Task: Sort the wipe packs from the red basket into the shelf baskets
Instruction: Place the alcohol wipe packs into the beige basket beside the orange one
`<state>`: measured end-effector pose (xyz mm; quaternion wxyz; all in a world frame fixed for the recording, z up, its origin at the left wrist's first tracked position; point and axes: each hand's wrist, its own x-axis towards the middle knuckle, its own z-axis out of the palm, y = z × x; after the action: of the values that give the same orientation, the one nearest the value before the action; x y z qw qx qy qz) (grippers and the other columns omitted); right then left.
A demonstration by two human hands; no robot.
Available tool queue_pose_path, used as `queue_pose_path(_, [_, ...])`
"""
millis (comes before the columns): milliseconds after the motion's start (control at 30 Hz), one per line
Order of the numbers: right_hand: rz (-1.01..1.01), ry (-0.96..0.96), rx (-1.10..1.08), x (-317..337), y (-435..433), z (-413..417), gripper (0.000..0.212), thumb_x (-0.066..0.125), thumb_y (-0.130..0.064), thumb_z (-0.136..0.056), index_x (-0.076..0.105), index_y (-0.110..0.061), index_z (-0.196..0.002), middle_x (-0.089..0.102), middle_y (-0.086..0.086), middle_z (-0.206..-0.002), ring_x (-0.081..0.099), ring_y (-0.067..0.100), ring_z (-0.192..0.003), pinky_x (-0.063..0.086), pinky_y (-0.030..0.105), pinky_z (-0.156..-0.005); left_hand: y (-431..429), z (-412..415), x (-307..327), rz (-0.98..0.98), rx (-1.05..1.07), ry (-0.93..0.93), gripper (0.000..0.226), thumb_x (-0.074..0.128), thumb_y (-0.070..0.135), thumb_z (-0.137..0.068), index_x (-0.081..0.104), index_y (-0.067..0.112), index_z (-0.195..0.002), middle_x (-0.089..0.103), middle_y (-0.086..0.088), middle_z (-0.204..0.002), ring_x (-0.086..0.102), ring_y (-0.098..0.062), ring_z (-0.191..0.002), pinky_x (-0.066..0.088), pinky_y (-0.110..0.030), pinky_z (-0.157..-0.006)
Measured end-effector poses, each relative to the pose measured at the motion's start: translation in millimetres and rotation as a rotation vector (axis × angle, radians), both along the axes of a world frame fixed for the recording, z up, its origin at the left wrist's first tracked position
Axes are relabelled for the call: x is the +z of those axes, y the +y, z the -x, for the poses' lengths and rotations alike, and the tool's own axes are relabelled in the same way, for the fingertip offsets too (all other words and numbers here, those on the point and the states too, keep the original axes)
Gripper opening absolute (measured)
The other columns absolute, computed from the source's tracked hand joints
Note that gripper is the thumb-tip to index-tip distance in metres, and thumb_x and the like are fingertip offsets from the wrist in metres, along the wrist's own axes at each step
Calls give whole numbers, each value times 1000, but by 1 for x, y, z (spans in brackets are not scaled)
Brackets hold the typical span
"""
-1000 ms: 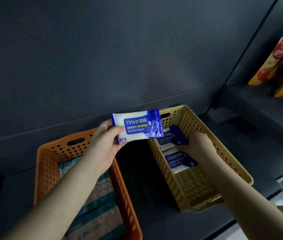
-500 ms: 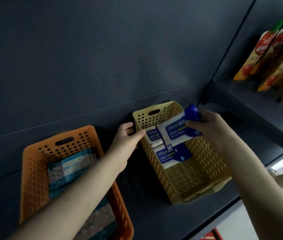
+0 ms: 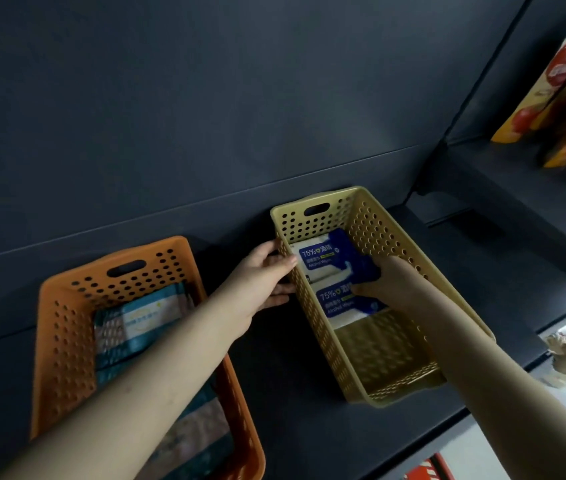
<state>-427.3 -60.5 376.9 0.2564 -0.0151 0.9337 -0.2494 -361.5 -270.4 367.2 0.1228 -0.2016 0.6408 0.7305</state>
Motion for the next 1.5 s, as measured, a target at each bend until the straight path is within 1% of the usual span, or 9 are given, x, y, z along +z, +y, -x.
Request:
queue_pose_path(133, [-187, 101, 78, -7, -6, 0, 43, 71, -26, -84, 56, -10, -121, 63, 8, -115, 54, 18, -88, 43, 24, -70, 1, -1, 0, 22, -4, -4, 42, 61, 27, -94, 49, 34, -134, 63, 6, -119, 69, -24, -98, 57, -38, -85])
queue_pose_path(300, [-267, 228, 104, -5, -13, -2, 73, 78, -25, -77, 40, -16, -139, 59, 9, -123, 60, 26, -108, 54, 36, -86, 1, 1, 3, 40, -9, -17, 34, 61, 28, -94, 51, 35, -125, 63, 7, -116, 68, -21, -98, 57, -37, -85])
queue_pose_path(400, [-267, 239, 162, 13, -14, -7, 64, 75, -27, -80, 48, -18, -137, 62, 8, -123, 60, 25, -109, 52, 34, -88, 3, 3, 5, 69, 12, 7, 46, 63, 24, -93, 46, 26, -136, 61, 2, -122, 63, -20, -106, 52, -40, -94])
queue_pose_path(500, [-254, 331, 185, 41, -12, -21, 51, 68, -31, -86, 53, -18, -134, 64, 7, -121, 60, 25, -106, 52, 37, -89, -2, 1, 17, 283, 26, 50, 73, 69, 31, -87, 31, 21, -148, 43, -3, -147, 50, -24, -126, 44, -46, -105])
queue_pose_path(567, [-178, 433, 123, 62, -9, -39, 45, 65, -32, -89, 55, -21, -132, 64, 7, -122, 61, 26, -106, 52, 39, -88, -7, -9, 38, 436, 3, 140, 68, 68, 31, -87, 36, 21, -147, 42, -4, -149, 46, -21, -131, 41, -43, -108])
queue_pose_path(733, [53, 685, 22, 102, -9, -112, 39, 60, -29, -92, 58, -26, -131, 61, 1, -131, 60, 23, -113, 48, 34, -94, -21, -75, 83, 657, -74, 432, 39, 59, 18, -93, 57, 17, -132, 60, 1, -130, 57, -10, -119, 42, -21, -97])
queue_pose_path(900, [94, 762, -38, 106, -8, -230, 40, 61, -26, -91, 58, -29, -131, 63, 2, -128, 64, 26, -105, 52, 39, -91, -20, -190, 82, 851, -137, 567, 33, 58, 19, -93, 61, 21, -126, 67, 3, -119, 65, -10, -98, 50, -30, -93])
queue_pose_path(1167, [36, 552, -74, 48, 22, -421, 38, 60, -22, -93, 58, -20, -131, 70, 2, -110, 66, 21, -92, 43, 23, -72, 5, -365, 23, 729, -264, 595, 33, 61, 15, -92, 61, 15, -125, 65, -1, -120, 63, -17, -105, 49, -32, -94])
queue_pose_path(1500, [-74, 216, -155, -72, 89, -537, 38, 60, -17, -91, 61, -11, -129, 65, 9, -126, 60, 27, -116, 43, 31, -95, 58, -484, -94, 588, -344, 253, 30, 58, 20, -95, 61, 17, -125, 64, 3, -118, 61, -9, -103, 47, -20, -86])
